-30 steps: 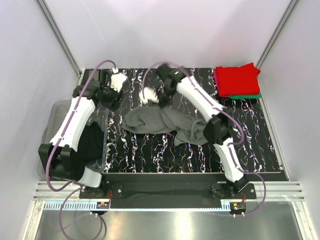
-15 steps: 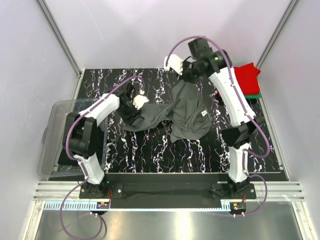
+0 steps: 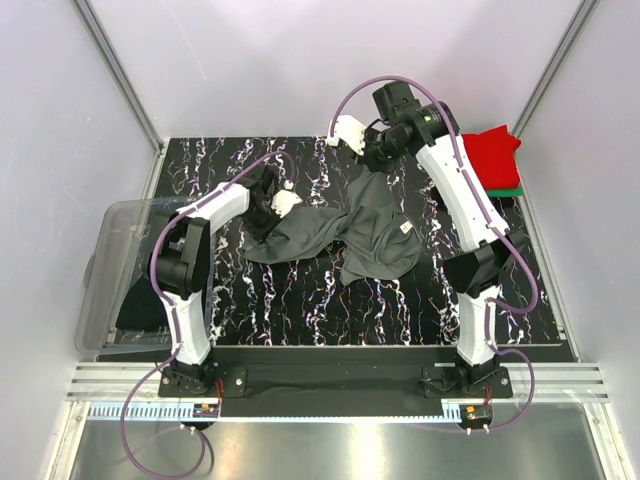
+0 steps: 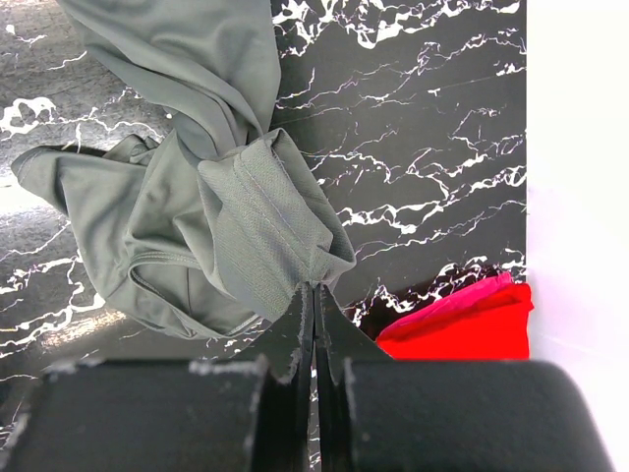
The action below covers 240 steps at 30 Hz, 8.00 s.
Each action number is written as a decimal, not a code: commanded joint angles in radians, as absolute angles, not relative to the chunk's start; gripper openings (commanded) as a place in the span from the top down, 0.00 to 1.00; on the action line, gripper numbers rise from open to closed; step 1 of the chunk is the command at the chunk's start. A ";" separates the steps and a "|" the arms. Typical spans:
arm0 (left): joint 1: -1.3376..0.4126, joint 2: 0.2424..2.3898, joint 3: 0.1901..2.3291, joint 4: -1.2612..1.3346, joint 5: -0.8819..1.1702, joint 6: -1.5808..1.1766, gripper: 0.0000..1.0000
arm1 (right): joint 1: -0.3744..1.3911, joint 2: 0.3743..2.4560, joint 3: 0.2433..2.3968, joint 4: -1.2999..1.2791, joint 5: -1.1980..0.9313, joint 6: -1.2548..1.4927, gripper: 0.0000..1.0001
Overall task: Fold and stack the t-shirts
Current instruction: Flatten the tshirt out
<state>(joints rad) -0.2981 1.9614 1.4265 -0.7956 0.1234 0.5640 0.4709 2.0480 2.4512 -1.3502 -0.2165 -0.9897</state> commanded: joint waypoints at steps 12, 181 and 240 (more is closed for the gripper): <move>-0.299 1.669 1.584 -0.830 0.172 0.656 1.00 | 0.401 1.962 2.468 -1.094 -0.006 -0.796 1.00; -0.614 1.744 1.383 -0.739 0.127 0.543 1.00 | 0.126 1.672 1.689 -0.471 -0.192 -0.528 1.00; -0.331 1.402 1.221 -0.552 -0.058 0.897 1.00 | 0.110 1.349 1.335 -0.118 -0.112 -0.634 1.00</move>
<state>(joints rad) -0.3660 1.3190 1.2091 -0.6403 -0.0853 0.9291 0.1150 1.2472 1.3560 -0.2512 -0.0795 -0.6109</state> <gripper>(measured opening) 0.016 0.010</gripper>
